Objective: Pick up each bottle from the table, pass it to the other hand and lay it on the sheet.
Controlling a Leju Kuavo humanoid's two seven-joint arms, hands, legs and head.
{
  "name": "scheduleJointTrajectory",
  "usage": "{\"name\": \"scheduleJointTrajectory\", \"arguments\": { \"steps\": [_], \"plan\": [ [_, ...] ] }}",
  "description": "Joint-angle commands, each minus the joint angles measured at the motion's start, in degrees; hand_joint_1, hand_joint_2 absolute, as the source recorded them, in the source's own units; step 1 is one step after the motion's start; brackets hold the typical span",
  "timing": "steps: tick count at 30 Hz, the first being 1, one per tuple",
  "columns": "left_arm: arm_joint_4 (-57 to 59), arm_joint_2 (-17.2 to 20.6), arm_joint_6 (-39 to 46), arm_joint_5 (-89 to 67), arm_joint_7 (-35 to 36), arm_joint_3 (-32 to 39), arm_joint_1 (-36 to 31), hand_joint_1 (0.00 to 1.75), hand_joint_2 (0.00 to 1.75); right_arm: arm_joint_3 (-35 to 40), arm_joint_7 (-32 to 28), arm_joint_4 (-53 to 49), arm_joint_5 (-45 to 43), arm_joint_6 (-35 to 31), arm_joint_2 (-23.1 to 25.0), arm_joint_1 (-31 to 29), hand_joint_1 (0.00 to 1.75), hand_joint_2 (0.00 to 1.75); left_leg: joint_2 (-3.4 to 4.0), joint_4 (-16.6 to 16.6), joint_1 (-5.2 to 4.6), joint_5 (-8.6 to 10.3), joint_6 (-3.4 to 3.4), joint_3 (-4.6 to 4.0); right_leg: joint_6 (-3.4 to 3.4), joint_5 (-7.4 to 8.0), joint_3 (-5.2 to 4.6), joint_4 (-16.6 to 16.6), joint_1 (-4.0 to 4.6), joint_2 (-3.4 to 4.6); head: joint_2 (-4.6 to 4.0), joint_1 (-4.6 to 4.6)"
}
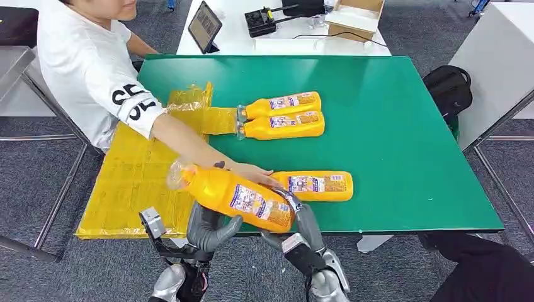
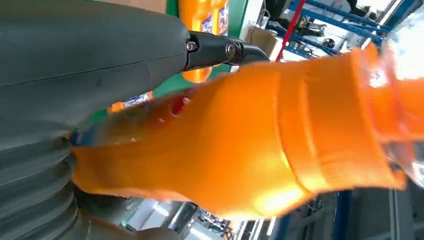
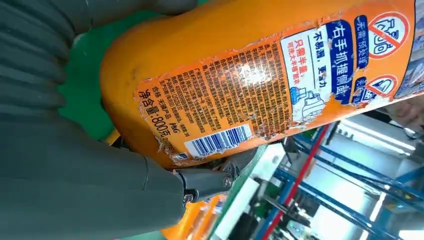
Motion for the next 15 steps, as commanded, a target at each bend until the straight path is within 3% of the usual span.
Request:
{"name": "scheduleJointTrajectory", "arguments": {
  "steps": [1,15],
  "plan": [
    [1.22,-1.77,-0.04,-0.04,0.07,-1.64,0.73,0.0,1.75,-1.75,-1.82,4.13,-0.42,0.24,0.35,-1.24,1.75,1.75,0.0,-0.03,0.0,-0.07,0.05,0.16,-0.09,-0.07,0.17,-0.04,0.02,-0.05,0.0,0.0],
    [1.22,-1.77,-0.04,-0.04,0.07,-1.64,0.73,0.0,1.75,-1.75,-1.82,4.13,-0.42,0.24,0.35,-1.24,1.75,1.75,0.02,-0.03,-0.01,-0.1,0.06,0.21,-0.12,-0.09,0.21,-0.04,0.02,-0.04,0.0,0.0]
  ]
}}
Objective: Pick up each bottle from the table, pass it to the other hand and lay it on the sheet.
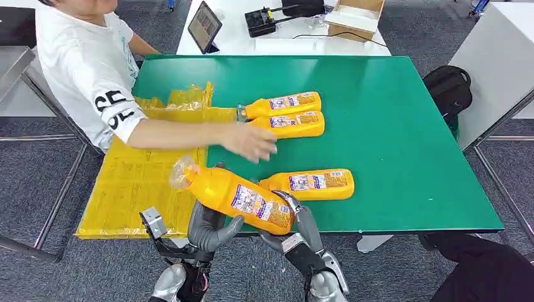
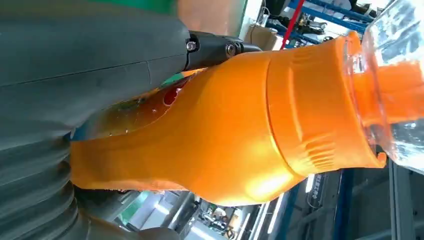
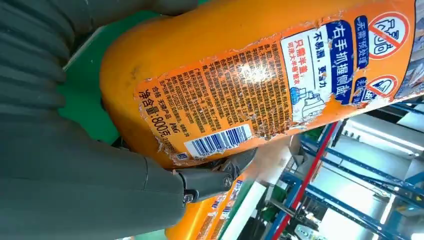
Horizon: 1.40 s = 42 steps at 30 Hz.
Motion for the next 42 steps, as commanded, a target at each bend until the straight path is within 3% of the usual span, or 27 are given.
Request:
{"name": "scheduleJointTrajectory", "arguments": {
  "steps": [1,14,21,22,26,42],
  "plan": [
    [1.24,-1.79,-0.02,-0.02,0.07,-1.4,0.74,0.0,1.75,-1.14,-1.8,3.02,-0.24,0.08,0.02,-1.24,1.75,1.75,0.01,-0.02,0.0,-0.08,0.05,0.17,-0.1,-0.07,0.18,-0.03,0.03,-0.04,0.0,0.0],
    [2.84,-1.79,0.37,-0.27,0.05,-2.18,0.32,0.0,1.75,-0.77,-1.29,2.29,-0.24,1.52,0.41,-1.07,1.75,1.75,0.01,-0.02,0.0,-0.13,0.07,0.26,-0.15,-0.12,0.28,-0.04,0.04,-0.06,0.0,0.0],
    [5.15,-1.79,3.21,-2.01,-0.45,-2.32,-1.35,0.0,1.75,7.53,-1.5,10.92,3.69,1.25,2.21,-2.83,1.75,1.75,0.08,-0.04,0.03,-0.1,0.05,0.24,-0.13,-0.07,0.23,-0.06,0.06,0.02,0.0,0.0],
    [5.92,-1.79,3.33,-2.52,0.08,-2.47,-1.96,0.0,1.75,12.78,1.7,14.84,7.52,6.97,0.94,-4.1,1.75,1.75,0.06,-0.05,0.02,-0.08,0.04,0.2,-0.11,-0.05,0.19,-0.06,0.05,0.01,0.0,0.0],
    [8.81,-1.79,4.09,-1.45,-0.3,-3.32,-4.09,0.0,1.75,16.05,-1.99,27.3,7.75,1.37,3.96,-6.35,1.75,1.75,0.17,-0.08,0.07,-0.14,0.06,0.4,-0.18,-0.07,0.38,-0.13,0.11,0.09,0.0,0.02],
    [9.19,-1.79,4.66,-0.88,-0.5,-3.54,-4.4,0.0,1.75,17.39,-1.94,29.59,7.18,2.85,3.46,-7.29,1.75,1.75,-0.02,-0.01,0.06,-0.12,0.04,0.26,-0.17,-0.16,0.23,-0.03,0.09,-0.19,0.0,0.0]
  ]
}}
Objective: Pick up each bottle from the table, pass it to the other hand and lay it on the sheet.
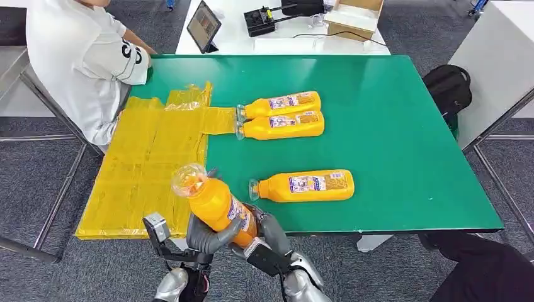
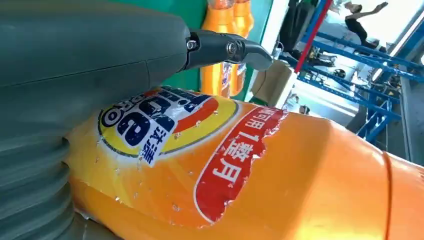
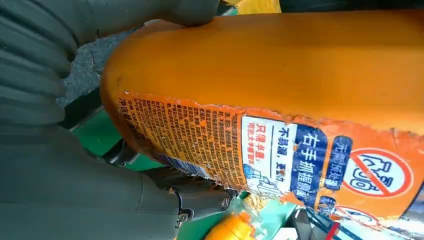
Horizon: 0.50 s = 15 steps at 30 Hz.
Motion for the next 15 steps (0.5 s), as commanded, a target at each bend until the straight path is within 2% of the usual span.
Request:
{"name": "scheduleJointTrajectory", "arguments": {
  "steps": [1,10,12,15],
  "plan": [
    [4.33,-1.84,-0.25,0.33,0.48,-4.2,-4.08,0.0,1.75,8.42,-1.89,8.29,1.47,1.54,0.28,0.32,1.75,1.75,-0.14,-0.02,0.03,-0.07,0.05,0.17,-0.12,-0.11,0.24,-0.04,0.06,-0.2,0.0,0.0],
    [3.1,-1.84,-1.7,3.19,-0.01,-3.32,-4.17,0.0,1.75,9.77,-1.9,11.15,0.48,1.29,0.26,-0.79,1.75,1.75,-0.12,0.0,0.05,-0.06,0.03,0.11,-0.11,-0.09,0.18,-0.03,0.08,-0.19,0.0,0.0],
    [2.7,-1.84,-1.38,2.05,-0.27,-3.43,-3.89,1.71,1.75,9.78,-1.97,10.39,0.06,1.13,0.19,-0.67,1.75,1.75,-0.15,0.0,0.04,-0.11,0.05,0.22,-0.15,-0.16,0.29,-0.02,0.08,-0.23,0.0,0.0],
    [2.18,-1.84,1.36,-1.72,-1.12,-3.2,-3.65,1.75,1.75,9.3,-1.97,8.27,-0.92,1.1,0.04,-0.39,1.75,1.75,-0.14,0.0,0.04,-0.07,0.04,0.13,-0.11,-0.11,0.19,-0.02,0.07,-0.21,0.0,0.0]
  ]
}}
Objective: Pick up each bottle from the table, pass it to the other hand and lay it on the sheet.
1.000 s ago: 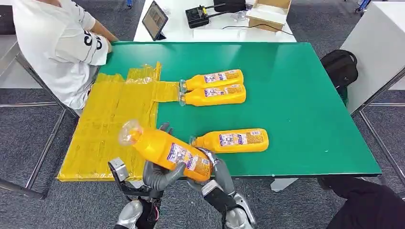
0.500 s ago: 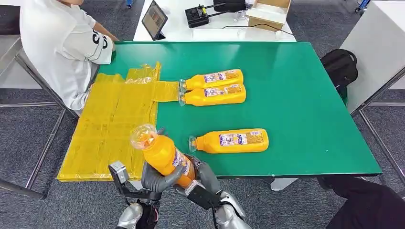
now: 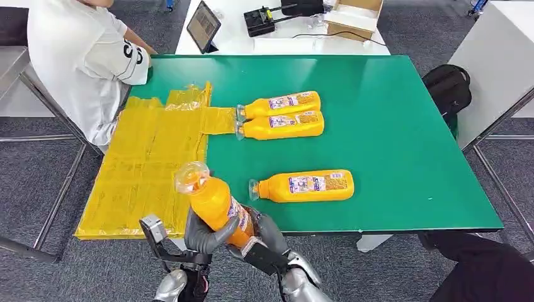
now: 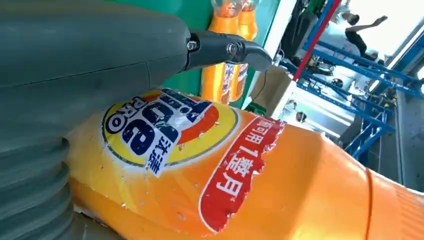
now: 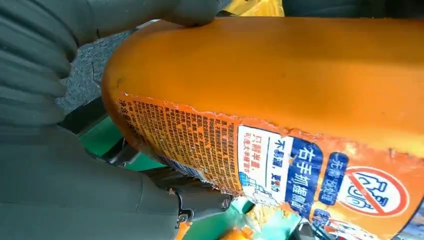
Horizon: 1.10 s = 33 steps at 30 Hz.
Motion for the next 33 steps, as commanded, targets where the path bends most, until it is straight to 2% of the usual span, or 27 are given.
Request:
{"name": "scheduleJointTrajectory", "arguments": {
  "steps": [1,2,5,10,12,16,19,20,21,22,26,33],
  "plan": [
    [1.53,-1.84,2.66,-6.26,-0.91,-3.55,-3.76,1.75,1.75,7.55,-1.97,2.88,0.09,1.03,-0.08,2.04,1.75,1.75,-0.2,0.02,0.05,-0.17,0.07,0.31,-0.19,-0.22,0.42,-0.02,0.1,-0.28,0.0,0.0],
    [1.3,-1.84,3.54,-7.31,-1.21,-3.53,-3.63,1.75,1.75,7.47,-1.97,2.37,-0.04,1.18,-0.18,2.12,1.75,1.75,-0.16,0.0,0.02,-0.06,0.04,0.11,-0.11,-0.11,0.18,-0.01,0.05,-0.2,0.0,0.02],
    [0.99,-1.84,5.23,-9.03,-1.42,-3.57,-3.41,1.75,1.75,6.97,-1.97,1.19,-0.58,1.49,-0.42,2.44,1.75,1.75,-0.19,0.04,0.04,-0.28,0.12,0.5,-0.27,-0.32,0.6,0.0,0.11,-0.3,0.0,0.02],
    [1.22,-1.84,5.76,-9.26,-1.42,-3.27,-3.47,1.75,1.75,6.07,-1.97,-0.03,-1.34,1.43,-0.72,2.82,1.75,1.75,-0.16,0.01,0.03,-0.05,0.04,0.1,-0.11,-0.1,0.17,-0.01,0.06,-0.21,0.0,0.0],
    [0.82,-1.84,7.9,-12.31,-1.8,-2.94,-3.28,1.75,1.75,5.65,-1.97,-1.02,-1.9,1.41,-0.82,3.03,1.75,1.75,-0.21,0.02,0.03,-0.18,0.09,0.34,-0.21,-0.24,0.44,-0.01,0.09,-0.3,0.0,0.0],
    [-0.39,-1.84,11.83,-16.59,-1.8,-2.6,-2.93,1.75,1.75,4.91,-1.97,-3.06,-2.59,1.85,-1.03,3.45,1.75,1.75,-0.16,0.03,0.03,-0.14,0.07,0.22,-0.16,-0.18,0.31,0.01,0.07,-0.24,0.0,0.0],
    [0.1,-1.84,11.82,-16.16,-1.8,-2.27,-3.02,1.75,1.75,4.53,-1.97,-5.23,-2.85,1.73,-1.16,4.19,1.75,1.75,-0.16,0.03,0.03,-0.16,0.08,0.27,-0.18,-0.2,0.36,0.01,0.07,-0.24,0.0,0.02],
    [0.27,-1.84,11.68,-15.56,-1.8,-2.07,-3.0,1.75,1.75,4.26,-1.97,-6.32,-2.99,0.76,-1.02,4.56,0.31,1.75,-0.16,0.01,0.02,-0.08,0.06,0.14,-0.12,-0.12,0.22,-0.01,0.05,-0.22,0.0,0.0],
    [0.08,-1.84,11.77,-14.98,-1.8,-1.75,-2.77,1.75,1.75,3.72,-1.97,-7.93,-3.42,-0.86,-0.75,5.2,0.0,1.75,-0.2,0.02,0.03,-0.15,0.08,0.27,-0.18,-0.2,0.37,-0.01,0.08,-0.28,0.0,0.02],
    [-0.17,-1.84,11.78,-14.68,-1.8,-1.44,-2.58,1.75,1.75,3.5,-1.97,-8.86,-3.73,-0.7,-0.64,5.47,0.0,0.0,-0.14,0.01,0.01,-0.06,0.05,0.1,-0.11,-0.11,0.17,0.01,0.04,-0.19,0.0,0.0],
    [-2.51,-1.84,12.4,-14.53,-1.7,0.3,-1.8,1.75,1.75,1.52,-1.95,-17.29,-5.4,-1.63,-0.53,7.84,0.0,0.0,-0.06,0.06,0.02,-0.11,0.06,0.09,-0.13,-0.12,0.14,0.05,0.05,-0.12,0.0,0.0],
    [-2.73,-1.84,12.42,-14.5,-1.63,0.35,-1.72,1.75,1.75,1.4,-1.81,-17.95,-5.46,-1.62,-0.62,8.25,0.0,0.0,-0.01,0.02,0.0,-0.11,0.08,0.18,-0.15,-0.11,0.23,0.01,0.04,-0.07,0.0,0.02]
  ]
}}
